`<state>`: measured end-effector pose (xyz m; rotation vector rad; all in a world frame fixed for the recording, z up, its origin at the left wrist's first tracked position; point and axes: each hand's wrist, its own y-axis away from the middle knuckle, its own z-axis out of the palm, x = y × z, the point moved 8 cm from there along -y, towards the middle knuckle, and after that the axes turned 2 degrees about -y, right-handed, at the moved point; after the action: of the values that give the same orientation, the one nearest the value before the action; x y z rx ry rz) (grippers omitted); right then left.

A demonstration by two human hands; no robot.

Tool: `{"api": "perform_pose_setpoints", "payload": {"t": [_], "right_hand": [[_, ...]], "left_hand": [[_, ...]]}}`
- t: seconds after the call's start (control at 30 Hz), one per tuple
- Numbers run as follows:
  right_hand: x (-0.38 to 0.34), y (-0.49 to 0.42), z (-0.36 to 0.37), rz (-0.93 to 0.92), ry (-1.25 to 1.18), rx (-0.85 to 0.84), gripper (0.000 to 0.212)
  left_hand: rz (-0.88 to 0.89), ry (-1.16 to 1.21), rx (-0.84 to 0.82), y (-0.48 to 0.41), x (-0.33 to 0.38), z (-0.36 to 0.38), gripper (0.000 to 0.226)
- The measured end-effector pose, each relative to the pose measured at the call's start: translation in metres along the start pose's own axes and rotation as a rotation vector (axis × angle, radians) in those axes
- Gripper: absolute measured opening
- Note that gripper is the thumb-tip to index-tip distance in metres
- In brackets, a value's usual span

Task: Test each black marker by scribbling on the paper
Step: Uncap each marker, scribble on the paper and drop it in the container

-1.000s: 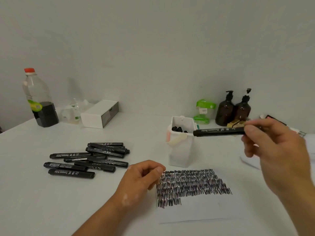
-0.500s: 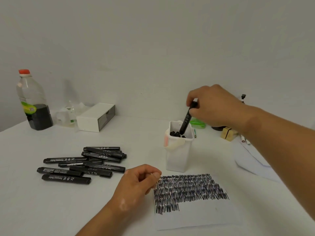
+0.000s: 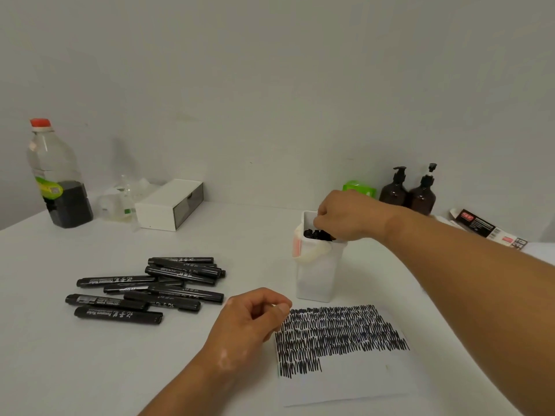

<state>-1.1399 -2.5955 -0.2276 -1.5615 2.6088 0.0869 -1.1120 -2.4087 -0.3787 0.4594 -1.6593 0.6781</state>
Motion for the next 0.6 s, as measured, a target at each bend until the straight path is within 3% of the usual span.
{"api": "perform_pose_setpoints", "payload": {"t": [0.4,0.53,0.6], "right_hand": [[-0.012,0.002,0.011,-0.078,0.251,-0.044,0.037],[-0.007,0.002,0.002,-0.042,0.101,-0.026,0.037],[-0.003,0.006,-0.010,-0.019,0.006,0.016,0.038]], "left_hand": [[0.001,-0.023,0.010,-0.001,-0.002,-0.001,0.014],[-0.001,0.016,0.003,-0.001,0.000,0.000,0.007],[-0.005,0.012,0.005,-0.001,0.000,-0.001,0.015]]}}
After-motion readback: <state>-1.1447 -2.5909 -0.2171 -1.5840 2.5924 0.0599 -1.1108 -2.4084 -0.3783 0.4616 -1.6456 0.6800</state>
